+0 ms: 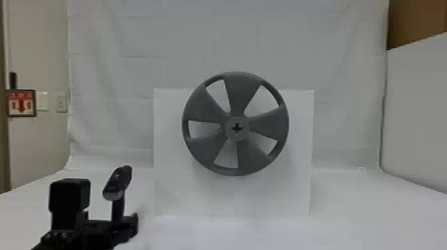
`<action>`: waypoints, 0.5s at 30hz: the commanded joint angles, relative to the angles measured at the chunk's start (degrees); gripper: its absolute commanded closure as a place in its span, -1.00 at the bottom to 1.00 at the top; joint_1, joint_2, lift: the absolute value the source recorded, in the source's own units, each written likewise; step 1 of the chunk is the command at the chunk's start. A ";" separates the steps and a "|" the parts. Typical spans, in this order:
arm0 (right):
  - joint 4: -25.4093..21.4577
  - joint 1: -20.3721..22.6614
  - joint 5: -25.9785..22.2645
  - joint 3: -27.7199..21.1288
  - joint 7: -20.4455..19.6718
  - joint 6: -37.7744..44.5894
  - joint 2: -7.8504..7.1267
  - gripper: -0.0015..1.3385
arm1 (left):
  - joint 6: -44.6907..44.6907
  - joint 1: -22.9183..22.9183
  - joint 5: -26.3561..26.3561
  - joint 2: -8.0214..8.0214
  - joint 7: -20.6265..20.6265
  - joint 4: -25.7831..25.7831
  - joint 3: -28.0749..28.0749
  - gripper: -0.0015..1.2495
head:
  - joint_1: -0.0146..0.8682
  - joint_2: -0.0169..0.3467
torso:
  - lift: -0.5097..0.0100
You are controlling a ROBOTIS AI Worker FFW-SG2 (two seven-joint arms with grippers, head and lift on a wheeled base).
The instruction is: Grasp the drill and bring into the middle of wheel
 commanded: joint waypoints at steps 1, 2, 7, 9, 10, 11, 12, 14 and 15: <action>0.00 0.00 0.19 0.23 0.45 0.00 0.08 -0.60 | -0.68 -1.35 0.34 -0.09 0.00 2.40 -0.24 -0.82 | -0.85 -0.74 | -0.59; 0.00 0.00 0.27 0.32 0.45 0.00 0.08 -0.60 | -0.76 -1.62 0.26 -0.09 0.00 2.75 -0.24 -0.82 | -0.85 -0.74 | -0.59; 0.00 -0.09 0.27 0.50 0.45 0.09 0.08 -0.60 | -1.56 -2.94 -0.36 -0.53 0.97 4.51 -1.03 -0.82 | -0.85 -0.74 | -0.59; 0.00 -0.09 0.27 0.58 0.45 0.09 0.08 -0.60 | -1.91 -3.55 -0.80 -0.79 1.06 5.39 -1.20 -0.82 | -0.85 -0.74 | -0.59; 0.00 -0.18 0.36 0.67 0.45 0.09 0.08 -0.60 | -2.08 -3.81 -0.97 -0.97 1.06 6.00 -1.38 -0.82 | -0.85 -0.74 | -0.59; 0.00 -0.18 0.36 0.76 0.45 0.09 0.08 -0.60 | -2.26 -4.08 -1.15 -1.06 1.06 6.44 -1.38 -0.82 | -0.85 -0.74 | -0.59; 0.00 -0.18 0.36 0.85 0.45 0.09 0.08 -0.60 | -2.43 -4.25 -1.33 -1.23 1.06 6.88 -1.38 -0.82 | -0.85 -0.74 | -0.59; 0.00 -0.18 0.36 1.02 0.45 0.18 0.08 -0.60 | -2.96 -4.52 -1.50 -1.41 1.06 7.85 -1.38 -0.82 | -0.85 -0.74 | -0.59; 0.00 -0.18 0.36 1.02 0.45 0.18 0.08 -0.60 | -3.40 -4.61 -1.50 -1.49 1.14 8.38 -1.38 -0.82 | -0.85 -0.74 | -0.59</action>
